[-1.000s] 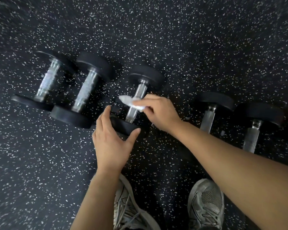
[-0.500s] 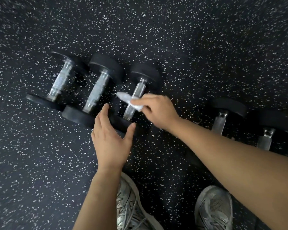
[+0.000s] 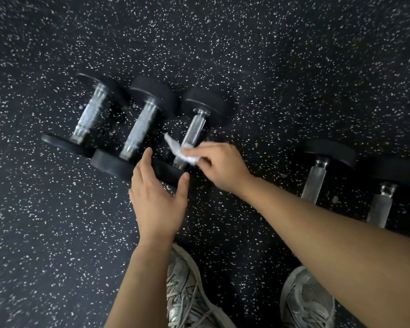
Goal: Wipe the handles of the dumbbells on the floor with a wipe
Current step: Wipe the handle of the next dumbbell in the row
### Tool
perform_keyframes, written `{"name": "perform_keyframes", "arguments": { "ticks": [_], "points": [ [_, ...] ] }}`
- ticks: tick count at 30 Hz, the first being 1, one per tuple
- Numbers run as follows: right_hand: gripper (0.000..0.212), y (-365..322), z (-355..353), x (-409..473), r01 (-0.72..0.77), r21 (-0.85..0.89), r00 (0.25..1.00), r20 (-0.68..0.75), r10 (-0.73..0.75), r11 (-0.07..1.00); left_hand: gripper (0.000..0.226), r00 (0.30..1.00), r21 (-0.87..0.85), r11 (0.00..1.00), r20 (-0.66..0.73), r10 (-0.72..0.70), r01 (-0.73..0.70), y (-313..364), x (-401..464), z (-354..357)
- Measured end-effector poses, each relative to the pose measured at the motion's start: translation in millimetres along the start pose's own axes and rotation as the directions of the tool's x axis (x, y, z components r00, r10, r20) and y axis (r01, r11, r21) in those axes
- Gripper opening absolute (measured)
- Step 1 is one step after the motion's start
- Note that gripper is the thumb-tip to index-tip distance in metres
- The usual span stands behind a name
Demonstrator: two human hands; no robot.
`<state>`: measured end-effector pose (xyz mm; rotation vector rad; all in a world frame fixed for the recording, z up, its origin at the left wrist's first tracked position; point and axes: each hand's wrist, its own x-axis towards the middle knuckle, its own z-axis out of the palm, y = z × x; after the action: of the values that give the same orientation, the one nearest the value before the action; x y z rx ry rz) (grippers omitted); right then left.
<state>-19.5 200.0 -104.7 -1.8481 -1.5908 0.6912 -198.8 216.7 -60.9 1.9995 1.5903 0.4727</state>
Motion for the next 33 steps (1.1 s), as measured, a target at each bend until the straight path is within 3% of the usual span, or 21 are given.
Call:
{"name": "perform_keyframes", "arguments": {
  "ticks": [2,3,7,9,11,14,17,19,22,24,27,31,33],
  "points": [
    [0.042,-0.6,-0.6,-5.7,0.038,0.03,0.993,0.113,-0.042,0.999,0.088,1.0,-0.003,1.0,-0.002,0.002,-0.002,0.0,-0.8,0.5],
    [0.041,-0.1,-2.1,-6.4,0.037,0.044,0.994,0.106,-0.042,0.998,0.088,1.0,-0.006,1.0,-0.004,0.005,-0.005,0.4,-1.5,0.5],
    [0.034,8.1,-19.9,-1.1,-0.112,0.045,0.971,-0.206,0.119,0.993,0.085,0.999,-0.017,0.999,-0.021,0.039,-0.039,6.7,-6.3,1.1],
    [0.031,11.5,-30.0,1.0,-0.19,-0.003,0.948,-0.263,0.182,0.982,0.082,0.997,-0.019,0.997,-0.029,0.076,-0.076,9.0,-8.3,2.2],
    [0.031,11.6,-29.9,-2.9,-0.18,-0.054,0.966,-0.2,0.166,0.982,0.079,0.996,-0.046,0.995,-0.027,0.09,-0.091,10.5,-8.5,2.0],
    [0.032,9.3,-20.9,-22.4,-0.043,-0.057,0.999,0.006,0.044,0.997,0.07,0.994,-0.12,0.987,-0.006,0.106,-0.106,13.2,-7.4,-0.4],
    [0.036,10.1,-22.8,-38.6,0.045,-0.032,0.985,0.17,-0.039,0.998,0.07,0.991,-0.125,0.984,0.025,0.133,-0.129,14.1,-5.8,-0.2],
    [0.036,13.0,-29.6,-41.5,0.005,-0.002,0.998,0.065,-0.005,1.0,0.073,0.991,-0.106,0.988,0.053,0.122,-0.116,12.6,-7.7,2.5],
    [0.035,20.9,-43.4,-36.4,-0.135,0.024,0.968,-0.212,0.137,0.991,0.077,0.992,-0.114,0.99,0.088,0.09,-0.08,12.7,-15.1,8.2],
    [0.035,24.2,-51.0,-33.6,-0.201,-0.014,0.944,-0.269,0.19,0.98,0.083,0.991,-0.134,0.989,0.103,0.082,-0.068,14.9,-20.2,11.7],
    [0.033,24.4,-52.5,-43.3,-0.207,-0.06,0.968,-0.159,0.195,0.977,0.093,0.988,-0.137,0.988,0.13,0.087,-0.069,17.9,-23.8,16.5],
    [0.034,24.8,-56.3,-64.1,-0.094,-0.025,0.965,0.243,0.098,0.995,0.101,0.971,-0.105,0.993,0.223,0.082,-0.06,22.7,-26.9,19.6],
    [0.035,25.2,-61.5,-68.7,-0.063,-0.036,0.958,0.279,0.07,0.997,0.093,0.97,-0.096,0.992,0.223,0.097,-0.077,24.1,-29.2,19.9]
  ]
}}
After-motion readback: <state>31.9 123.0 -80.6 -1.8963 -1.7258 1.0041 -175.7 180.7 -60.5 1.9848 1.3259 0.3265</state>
